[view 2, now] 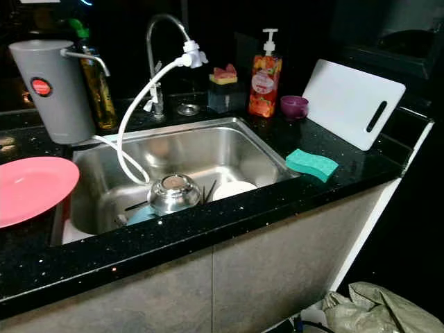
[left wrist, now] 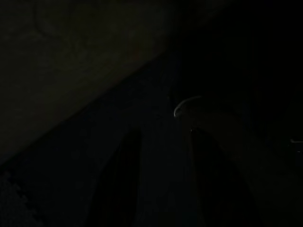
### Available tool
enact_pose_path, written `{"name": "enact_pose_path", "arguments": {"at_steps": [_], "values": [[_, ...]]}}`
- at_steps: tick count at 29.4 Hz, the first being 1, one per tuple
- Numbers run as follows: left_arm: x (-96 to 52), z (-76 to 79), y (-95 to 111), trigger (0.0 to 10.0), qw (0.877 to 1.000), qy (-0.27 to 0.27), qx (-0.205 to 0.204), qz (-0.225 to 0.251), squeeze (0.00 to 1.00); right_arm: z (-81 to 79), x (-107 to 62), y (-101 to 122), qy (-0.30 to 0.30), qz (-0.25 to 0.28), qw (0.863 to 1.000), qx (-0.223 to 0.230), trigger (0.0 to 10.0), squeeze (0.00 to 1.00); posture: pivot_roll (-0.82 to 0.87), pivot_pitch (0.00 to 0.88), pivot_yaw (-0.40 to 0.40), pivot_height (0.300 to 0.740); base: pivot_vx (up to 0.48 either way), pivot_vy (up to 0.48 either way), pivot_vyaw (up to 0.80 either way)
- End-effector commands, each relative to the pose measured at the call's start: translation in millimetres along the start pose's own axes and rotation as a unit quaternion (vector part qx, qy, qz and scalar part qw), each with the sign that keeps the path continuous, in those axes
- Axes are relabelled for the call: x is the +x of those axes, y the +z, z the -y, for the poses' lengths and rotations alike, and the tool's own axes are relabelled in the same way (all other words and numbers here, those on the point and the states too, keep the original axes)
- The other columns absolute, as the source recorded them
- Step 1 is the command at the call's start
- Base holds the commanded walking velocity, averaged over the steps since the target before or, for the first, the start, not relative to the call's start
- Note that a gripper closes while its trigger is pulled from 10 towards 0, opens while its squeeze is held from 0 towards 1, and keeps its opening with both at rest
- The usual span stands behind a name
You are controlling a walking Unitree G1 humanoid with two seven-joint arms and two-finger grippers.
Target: Kitchen organization
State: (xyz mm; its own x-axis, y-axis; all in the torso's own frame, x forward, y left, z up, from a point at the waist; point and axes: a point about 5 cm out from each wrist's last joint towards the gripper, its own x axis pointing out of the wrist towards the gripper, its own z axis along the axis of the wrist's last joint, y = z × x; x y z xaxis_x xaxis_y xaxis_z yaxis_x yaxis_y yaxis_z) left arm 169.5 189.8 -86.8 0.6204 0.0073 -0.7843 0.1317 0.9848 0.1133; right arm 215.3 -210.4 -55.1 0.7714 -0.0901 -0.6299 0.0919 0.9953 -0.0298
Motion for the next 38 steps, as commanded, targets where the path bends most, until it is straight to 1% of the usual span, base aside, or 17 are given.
{"name": "enact_pose_path", "arguments": {"at_steps": [1,2,3,4,6,7,8,9,11,13,15,16,18,19,21,27,38], "values": [[0.1,7.8,-2.3,10.0,1.0,-0.009,0.007,-0.005,0.0,2.5,-2.1,-5.3,-0.006,-0.006,1.0,0.007,10.0,0.0,-0.01,0.089,-0.038,0.74,0.0,0.0,0.0],[1.2,10.7,1.5,10.0,1.0,-0.014,0.021,0.0,0.0,2.6,-2.0,-5.2,-0.006,-0.005,1.0,0.007,10.0,0.0,-0.01,0.089,-0.038,0.74,0.0,0.0,0.0],[1.2,10.7,1.5,10.0,1.0,-0.014,0.021,0.0,0.0,2.6,-2.0,-5.2,-0.006,-0.005,1.0,0.007,10.0,0.0,-0.01,0.089,-0.038,0.74,0.0,0.0,0.0],[1.9,12.2,4.1,10.0,0.999,-0.017,0.031,0.003,0.0,2.7,-2.0,-5.0,-0.006,-0.005,1.0,0.006,10.0,0.0,-0.01,0.089,-0.038,0.74,0.0,0.0,0.0],[4.5,12.5,15.8,10.0,0.998,-0.027,0.057,0.021,0.0,2.7,-1.3,-1.7,0.0,0.002,1.0,-0.01,10.0,0.0,-0.01,0.093,-0.04,0.74,0.0,0.0,0.0],[4.5,12.5,15.8,10.0,0.998,-0.027,0.057,0.021,0.0,2.7,-1.3,-1.7,0.0,0.002,1.0,-0.01,10.0,0.0,-0.01,0.093,-0.04,0.74,0.0,0.0,0.0],[5.1,6.6,20.4,10.0,0.998,-0.025,0.055,0.028,0.0,1.9,-0.5,1.2,0.003,0.007,1.0,-0.014,10.0,0.0,-0.01,0.092,-0.037,0.74,0.0,0.0,0.0],[5.5,4.4,22.8,10.0,0.998,-0.023,0.054,0.031,0.0,1.5,0.0,2.6,0.004,0.009,1.0,-0.015,10.0,0.0,-0.01,0.091,-0.033,0.74,0.0,0.0,0.0],[6.6,2.7,27.7,10.0,0.998,-0.022,0.054,0.035,0.0,1.2,0.6,4.6,0.004,0.012,1.0,-0.015,10.0,0.0,-0.02,0.091,-0.03,0.74,0.0,0.0,0.0],[7.2,2.8,30.7,10.0,0.998,-0.022,0.055,0.038,0.0,1.2,0.8,5.2,0.004,0.013,1.0,-0.015,10.0,0.0,-0.02,0.091,-0.03,0.74,0.0,0.0,0.0],[9.0,3.1,40.3,10.0,0.997,-0.026,0.056,0.05,0.0,1.6,1.0,5.8,0.003,0.014,1.0,-0.014,10.0,0.0,-0.02,0.091,-0.028,0.74,0.0,0.0,0.0],[9.0,3.1,40.3,10.0,0.997,-0.026,0.056,0.05,0.0,1.6,1.0,5.8,0.003,0.014,1.0,-0.014,10.0,0.0,-0.02,0.091,-0.028,0.74,0.0,0.0,0.0],[10.7,5.5,55.5,10.0,0.995,-0.036,0.057,0.075,0.0,2.2,0.6,5.1,0.002,0.014,1.0,-0.014,10.0,0.0,-0.02,0.091,-0.028,0.74,0.0,0.0,0.0],[10.7,5.5,55.5,10.0,0.995,-0.036,0.057,0.075,0.0,2.2,0.6,5.1,0.002,0.014,1.0,-0.014,10.0,0.0,-0.02,0.091,-0.028,0.74,0.0,0.0,0.0],[11.4,11.6,67.0,10.0,0.992,-0.045,0.06,0.099,0.0,3.3,-0.2,3.1,0.003,0.011,1.0,-0.017,10.0,0.0,-0.02,0.092,-0.029,0.74,0.0,0.0,0.0],[11.1,18.3,71.3,10.0,0.99,-0.052,0.062,0.113,0.0,3.1,0.1,4.7,0.005,0.014,1.0,-0.02,10.0,0.0,-0.02,0.092,-0.029,0.74,0.0,0.0,0.0],[10.5,21.4,80.3,10.0,0.988,-0.056,0.06,0.133,0.0,3.0,0.6,5.8,0.006,0.015,1.0,-0.022,10.0,0.0,-0.02,0.092,-0.03,0.74,0.0,0.0,0.0]]}}
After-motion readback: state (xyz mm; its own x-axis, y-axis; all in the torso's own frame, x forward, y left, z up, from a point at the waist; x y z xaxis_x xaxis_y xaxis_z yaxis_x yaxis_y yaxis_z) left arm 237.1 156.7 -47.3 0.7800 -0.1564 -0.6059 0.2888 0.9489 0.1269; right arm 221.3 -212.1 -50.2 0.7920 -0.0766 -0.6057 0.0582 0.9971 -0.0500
